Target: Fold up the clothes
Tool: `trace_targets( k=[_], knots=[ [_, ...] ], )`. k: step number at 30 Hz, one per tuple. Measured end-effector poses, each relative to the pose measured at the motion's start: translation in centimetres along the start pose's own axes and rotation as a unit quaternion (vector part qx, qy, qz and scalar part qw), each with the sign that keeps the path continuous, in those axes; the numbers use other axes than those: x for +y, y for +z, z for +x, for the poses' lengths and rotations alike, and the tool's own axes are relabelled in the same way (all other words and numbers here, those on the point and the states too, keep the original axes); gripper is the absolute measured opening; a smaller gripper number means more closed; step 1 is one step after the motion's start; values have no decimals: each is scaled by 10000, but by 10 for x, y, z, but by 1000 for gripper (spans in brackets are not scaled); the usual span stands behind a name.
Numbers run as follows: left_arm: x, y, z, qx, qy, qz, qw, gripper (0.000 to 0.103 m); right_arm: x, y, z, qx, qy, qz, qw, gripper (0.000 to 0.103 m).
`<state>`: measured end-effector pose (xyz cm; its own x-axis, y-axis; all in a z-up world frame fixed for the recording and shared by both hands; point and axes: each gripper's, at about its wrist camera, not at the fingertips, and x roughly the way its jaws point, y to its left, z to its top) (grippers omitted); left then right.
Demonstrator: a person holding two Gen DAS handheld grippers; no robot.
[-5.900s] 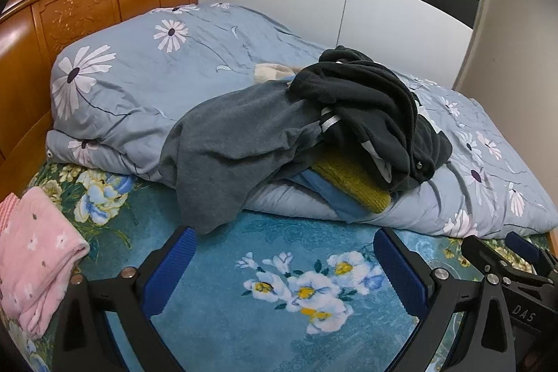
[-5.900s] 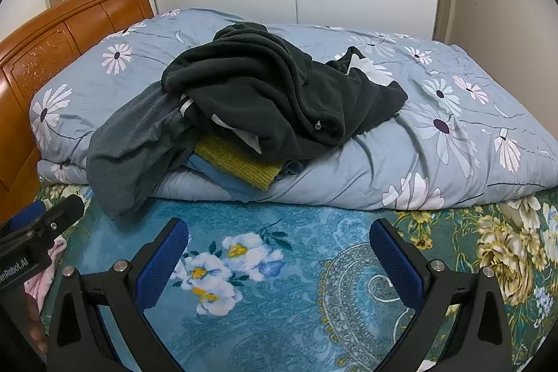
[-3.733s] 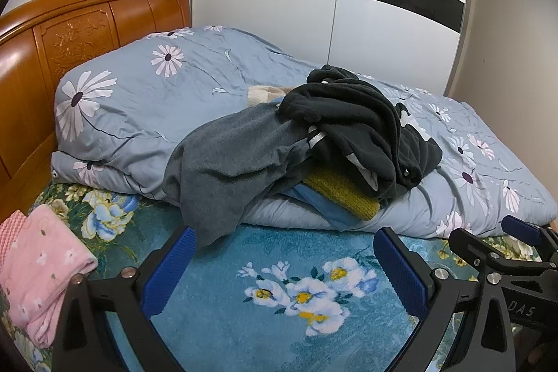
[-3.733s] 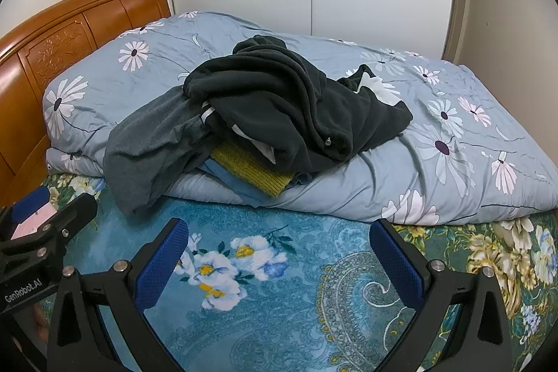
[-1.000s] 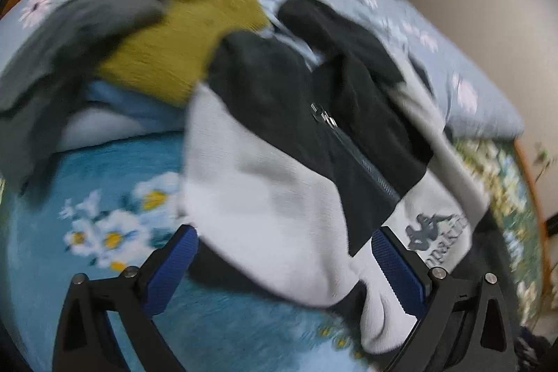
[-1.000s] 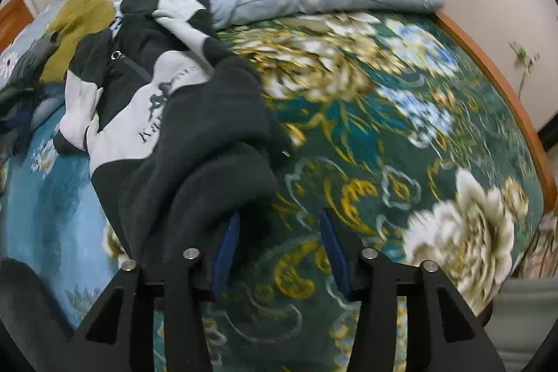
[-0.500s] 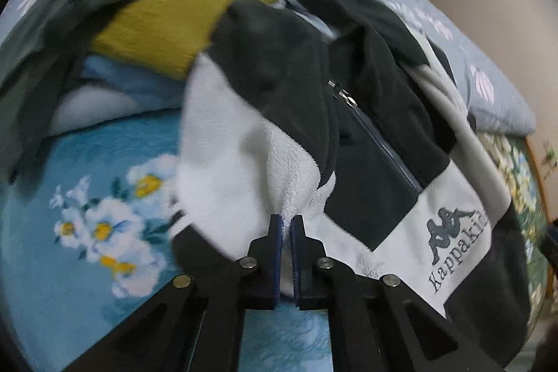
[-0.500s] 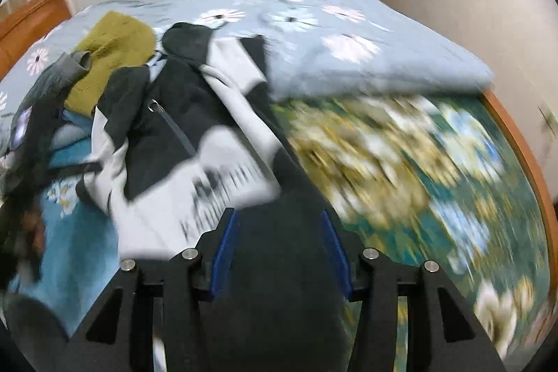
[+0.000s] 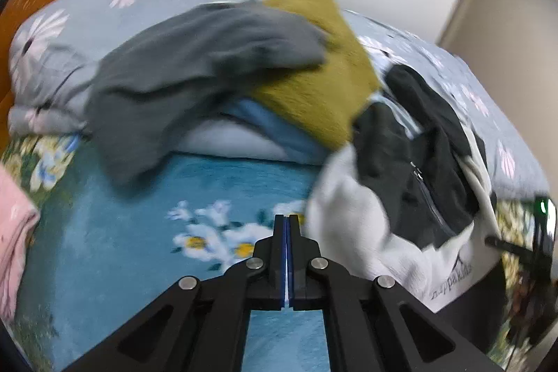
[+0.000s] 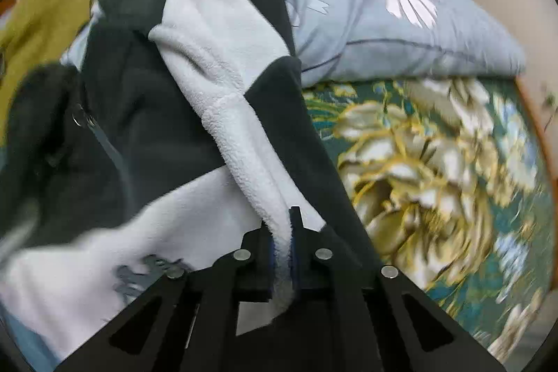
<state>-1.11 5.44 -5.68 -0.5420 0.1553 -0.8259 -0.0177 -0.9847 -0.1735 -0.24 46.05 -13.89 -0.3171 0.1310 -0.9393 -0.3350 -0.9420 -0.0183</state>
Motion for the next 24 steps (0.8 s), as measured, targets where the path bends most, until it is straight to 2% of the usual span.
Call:
trace_targets(
  k=[2, 5, 9, 12, 14, 15, 16, 18, 21, 23, 24],
  knots=[
    [19, 5, -8, 7, -60, -207, 9998, 0, -2, -5, -13, -119, 206, 62, 9997, 6],
    [26, 5, -9, 95, -312, -361, 9988, 0, -3, -10, -31, -295, 309, 34, 9991, 6],
    [-5, 4, 4, 270, -639, -114, 9975, 1, -14, -11, -53, -531, 527, 284, 9968, 6],
    [-38, 2, 25, 460, -746, 137, 9961, 5, -17, -13, -57, -544, 549, 168, 9969, 5],
    [-60, 0, 42, 589, -715, 350, 9951, 21, -16, -16, -58, -536, 573, 83, 9969, 5],
    [-70, -1, 52, 652, -665, 479, 9945, 37, -16, -17, -57, -543, 600, 70, 9967, 5],
    [-80, -3, 62, 702, -515, 632, 9942, 49, -15, -18, -57, -547, 629, 58, 9965, 5],
    [-87, -7, 75, 814, -361, 796, 9928, 54, -13, -19, -59, -557, 634, 6, 9964, 6],
    [-96, -13, 94, 1022, -207, 1009, 9894, 51, -11, -19, -60, -565, 617, -20, 9965, 5],
    [-93, -13, 99, 1108, -117, 972, 9890, 9, -11, -20, -60, -557, 613, -5, 9966, 6],
    [-91, -13, 101, 1148, -75, 950, 9888, 9, -10, -21, -60, -550, 614, 5, 9966, 5]
  ],
)
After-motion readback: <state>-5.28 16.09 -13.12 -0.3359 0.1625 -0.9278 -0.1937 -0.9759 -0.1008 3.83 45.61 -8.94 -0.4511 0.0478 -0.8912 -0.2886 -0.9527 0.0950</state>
